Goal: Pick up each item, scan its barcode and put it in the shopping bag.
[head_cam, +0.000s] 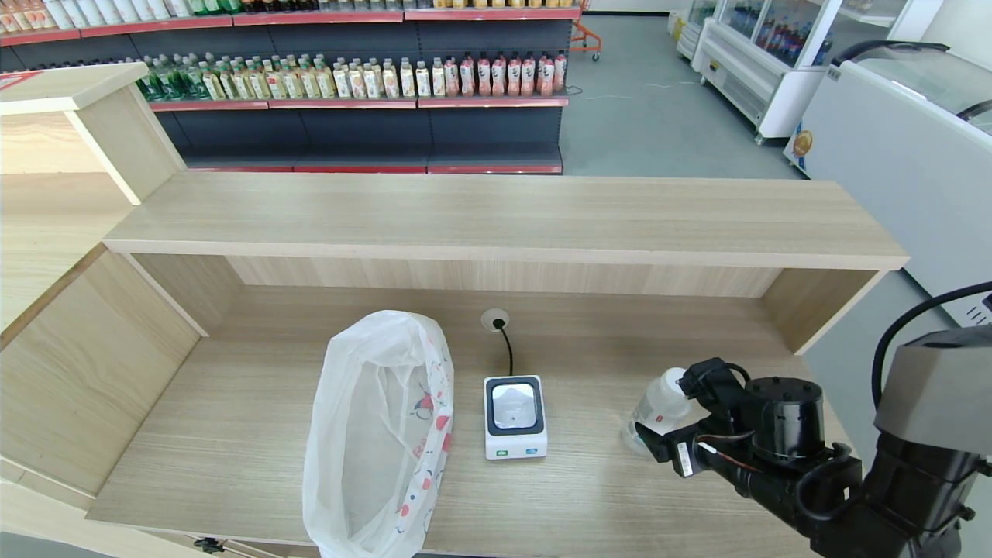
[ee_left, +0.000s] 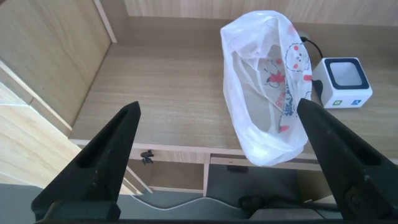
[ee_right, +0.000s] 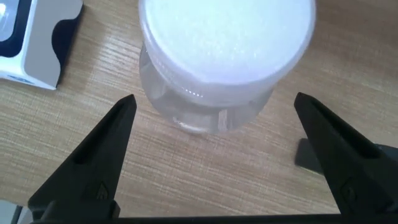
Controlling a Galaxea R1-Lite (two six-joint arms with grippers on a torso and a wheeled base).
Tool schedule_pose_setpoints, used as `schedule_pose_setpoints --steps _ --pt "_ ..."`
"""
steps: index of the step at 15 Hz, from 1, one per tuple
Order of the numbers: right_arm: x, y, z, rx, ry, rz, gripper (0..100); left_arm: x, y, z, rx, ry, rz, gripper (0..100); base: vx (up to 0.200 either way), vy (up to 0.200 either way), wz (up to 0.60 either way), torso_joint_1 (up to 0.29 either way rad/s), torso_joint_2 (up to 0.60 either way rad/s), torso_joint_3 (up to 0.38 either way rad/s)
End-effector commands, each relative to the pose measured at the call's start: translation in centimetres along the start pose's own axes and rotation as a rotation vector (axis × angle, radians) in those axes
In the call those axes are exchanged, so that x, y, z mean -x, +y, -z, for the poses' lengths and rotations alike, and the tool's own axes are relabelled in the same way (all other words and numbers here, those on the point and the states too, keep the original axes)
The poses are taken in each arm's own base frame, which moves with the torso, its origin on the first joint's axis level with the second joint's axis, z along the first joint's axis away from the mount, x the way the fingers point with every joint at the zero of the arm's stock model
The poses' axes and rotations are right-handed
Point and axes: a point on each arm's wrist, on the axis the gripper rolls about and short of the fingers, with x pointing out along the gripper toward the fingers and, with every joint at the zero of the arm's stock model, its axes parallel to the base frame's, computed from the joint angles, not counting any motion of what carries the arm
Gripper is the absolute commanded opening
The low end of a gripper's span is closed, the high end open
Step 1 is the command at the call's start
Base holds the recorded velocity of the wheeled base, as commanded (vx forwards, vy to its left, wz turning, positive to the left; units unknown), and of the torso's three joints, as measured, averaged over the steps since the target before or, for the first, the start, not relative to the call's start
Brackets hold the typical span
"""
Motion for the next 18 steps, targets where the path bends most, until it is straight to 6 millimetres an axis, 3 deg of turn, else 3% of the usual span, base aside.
schedule_pose_setpoints --steps 1,11,16,17,18 --pt "-1.2 0.3 0.5 0.004 -0.003 -0.009 100 0.0 0.0 0.0 0.0 0.0 -0.001 100 0.0 0.0 0.0 0.0 0.0 0.0" --pt "-5.1 1.2 -0.2 0.016 -0.091 -0.042 100 0.0 0.0 0.0 0.0 0.0 -0.001 100 0.0 0.0 0.0 0.0 0.0 0.0" --pt "-5.4 1.2 -0.9 0.017 -0.123 -0.063 100 0.0 0.0 0.0 0.0 0.0 -0.001 100 0.0 0.0 0.0 0.0 0.0 0.0" --pt "-5.3 1.0 -1.1 0.013 -0.132 -0.059 0 0.0 0.0 0.0 0.001 0.0 -0.001 100 0.0 0.0 0.0 0.0 0.0 0.0" --pt "-5.3 0.8 -1.2 0.013 -0.133 -0.056 0 0.0 0.0 0.0 0.001 0.0 0.001 100 0.0 0.0 0.0 0.0 0.0 0.0"
